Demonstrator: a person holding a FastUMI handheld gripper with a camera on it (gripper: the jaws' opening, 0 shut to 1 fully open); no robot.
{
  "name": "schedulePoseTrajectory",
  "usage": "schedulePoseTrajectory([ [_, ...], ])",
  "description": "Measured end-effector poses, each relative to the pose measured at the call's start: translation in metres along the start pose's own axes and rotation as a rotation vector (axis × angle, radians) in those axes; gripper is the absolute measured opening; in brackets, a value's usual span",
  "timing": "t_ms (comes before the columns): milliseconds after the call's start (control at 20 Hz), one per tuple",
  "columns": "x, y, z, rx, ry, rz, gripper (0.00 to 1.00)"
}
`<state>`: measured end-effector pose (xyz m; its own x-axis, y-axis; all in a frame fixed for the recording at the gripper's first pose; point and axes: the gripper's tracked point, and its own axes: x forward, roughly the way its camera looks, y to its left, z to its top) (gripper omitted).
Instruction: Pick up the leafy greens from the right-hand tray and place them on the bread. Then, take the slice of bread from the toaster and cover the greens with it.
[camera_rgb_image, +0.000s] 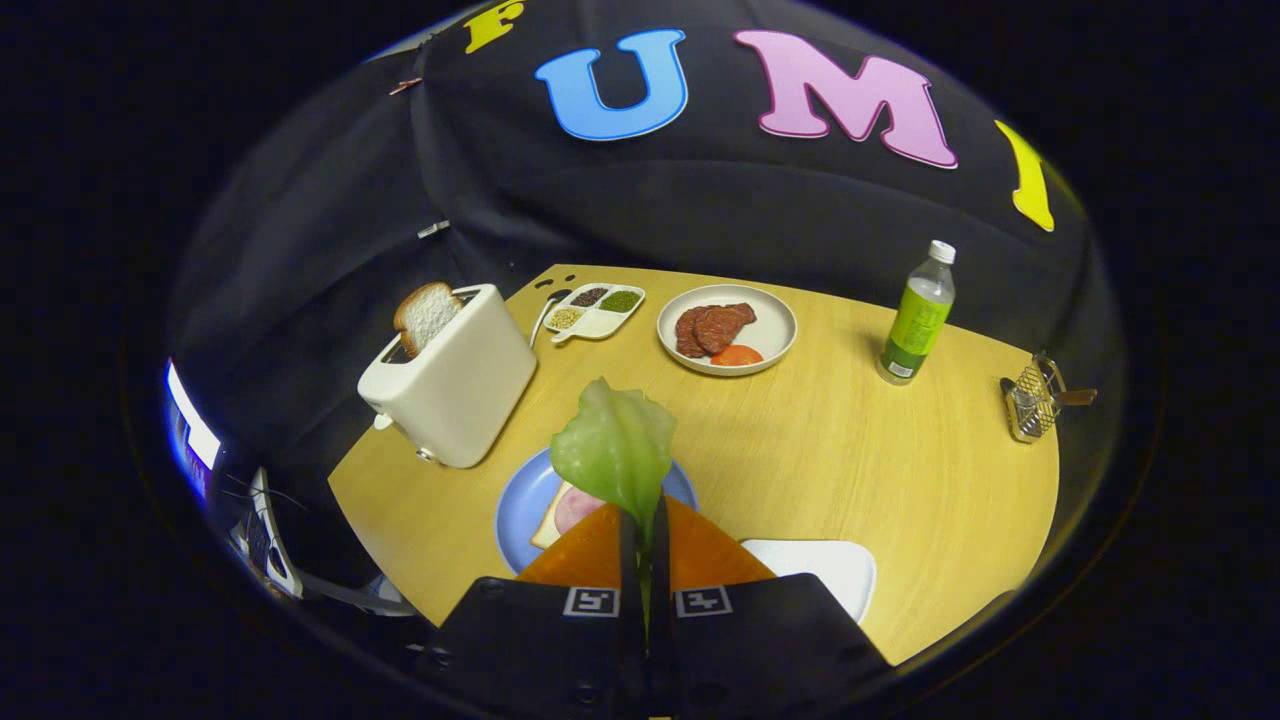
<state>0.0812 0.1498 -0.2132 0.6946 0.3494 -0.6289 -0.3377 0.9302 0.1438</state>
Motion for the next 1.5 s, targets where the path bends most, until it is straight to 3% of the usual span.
schedulePoseTrajectory([
  [200,0.038,0.020,-0.013,-0.065,0.044,-0.017,0.06],
  [550,0.079,0.032,-0.038,-0.119,0.123,-0.044,0.19],
  [950,0.095,0.034,-0.048,-0.121,0.159,-0.069,0.53],
  [1000,0.095,0.034,-0.049,-0.122,0.164,-0.071,0.61],
  [1150,0.095,0.035,-0.048,-0.114,0.160,-0.073,0.68],
  [1200,0.093,0.037,-0.046,-0.108,0.153,-0.071,0.85],
  [1300,0.087,0.040,-0.037,-0.107,0.119,-0.070,0.98],
  [1500,0.073,0.050,-0.012,-0.110,0.042,-0.071,1.00],
])
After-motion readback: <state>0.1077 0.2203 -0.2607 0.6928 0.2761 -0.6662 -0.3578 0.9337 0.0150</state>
